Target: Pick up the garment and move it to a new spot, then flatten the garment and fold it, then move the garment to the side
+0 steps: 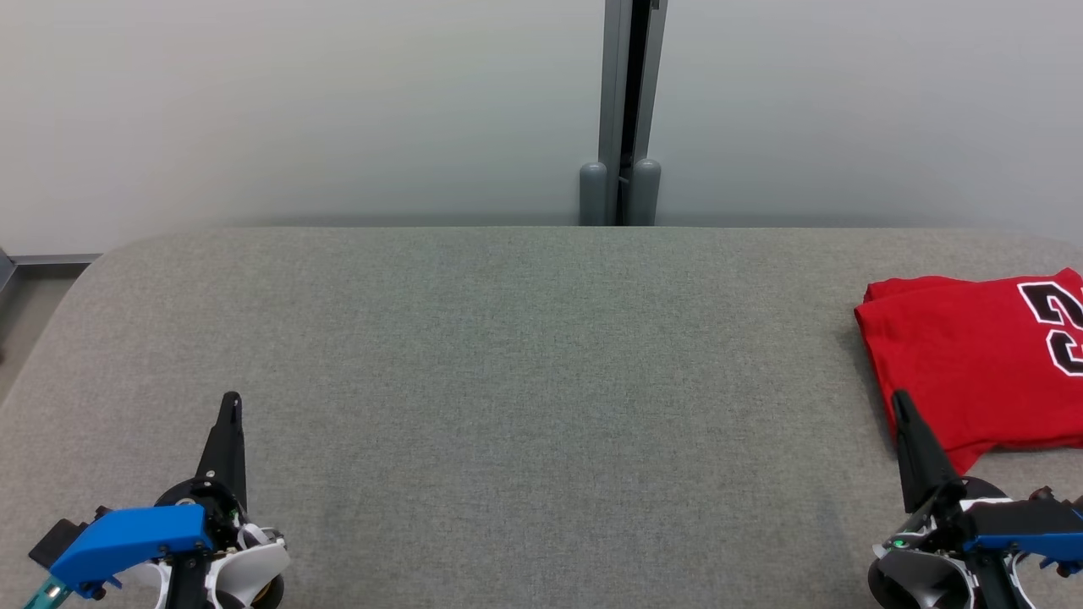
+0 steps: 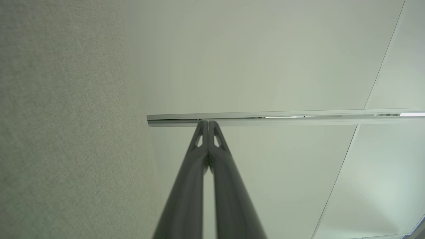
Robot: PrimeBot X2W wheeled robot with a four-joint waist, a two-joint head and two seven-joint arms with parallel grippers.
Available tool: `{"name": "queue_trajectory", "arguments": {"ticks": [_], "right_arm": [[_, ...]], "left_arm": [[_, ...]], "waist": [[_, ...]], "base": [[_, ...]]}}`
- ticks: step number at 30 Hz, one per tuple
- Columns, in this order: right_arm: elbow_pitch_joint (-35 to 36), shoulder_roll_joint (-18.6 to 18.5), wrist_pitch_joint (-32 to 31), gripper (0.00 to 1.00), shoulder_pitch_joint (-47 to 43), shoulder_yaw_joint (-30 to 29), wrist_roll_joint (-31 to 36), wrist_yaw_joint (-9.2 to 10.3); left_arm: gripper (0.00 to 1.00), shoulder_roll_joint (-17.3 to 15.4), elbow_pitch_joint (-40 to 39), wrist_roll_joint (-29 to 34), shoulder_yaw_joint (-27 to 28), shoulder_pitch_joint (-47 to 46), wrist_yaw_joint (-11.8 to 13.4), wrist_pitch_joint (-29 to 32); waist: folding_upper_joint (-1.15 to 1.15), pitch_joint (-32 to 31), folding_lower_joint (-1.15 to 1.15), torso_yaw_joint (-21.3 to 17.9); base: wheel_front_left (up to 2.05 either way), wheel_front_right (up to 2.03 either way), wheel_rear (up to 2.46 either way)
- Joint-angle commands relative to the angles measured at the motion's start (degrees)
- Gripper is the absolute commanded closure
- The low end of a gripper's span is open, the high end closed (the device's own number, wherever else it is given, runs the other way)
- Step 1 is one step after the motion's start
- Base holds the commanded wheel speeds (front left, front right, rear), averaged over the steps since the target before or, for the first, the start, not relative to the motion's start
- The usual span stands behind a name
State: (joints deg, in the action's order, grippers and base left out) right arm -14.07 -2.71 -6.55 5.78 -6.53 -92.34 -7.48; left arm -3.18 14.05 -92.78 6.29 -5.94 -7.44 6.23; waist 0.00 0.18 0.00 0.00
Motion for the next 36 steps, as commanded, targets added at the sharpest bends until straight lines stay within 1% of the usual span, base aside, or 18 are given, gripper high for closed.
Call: {"name": "queue_trajectory", "arguments": {"ticks": [1,36], "right_arm": [[0.2,-0.31,-0.17,1.0,0.79,-0.1,-0.15,-0.02],[0.19,-0.31,-0.16,1.0,0.79,-0.09,-0.16,-0.02]], "left_arm": [[1.0,0.13,0.03,0.12,0.05,-0.61,-0.25,0.2],[1.0,0.23,0.02,0.32,0.25,-0.64,-0.25,0.31]], "waist": [[0.0,0.0,0.0,0.0],[0.0,0.0,0.0,0.0]], "base": [[0.0,0.0,0.0],[0.0,0.0,0.0]]}}
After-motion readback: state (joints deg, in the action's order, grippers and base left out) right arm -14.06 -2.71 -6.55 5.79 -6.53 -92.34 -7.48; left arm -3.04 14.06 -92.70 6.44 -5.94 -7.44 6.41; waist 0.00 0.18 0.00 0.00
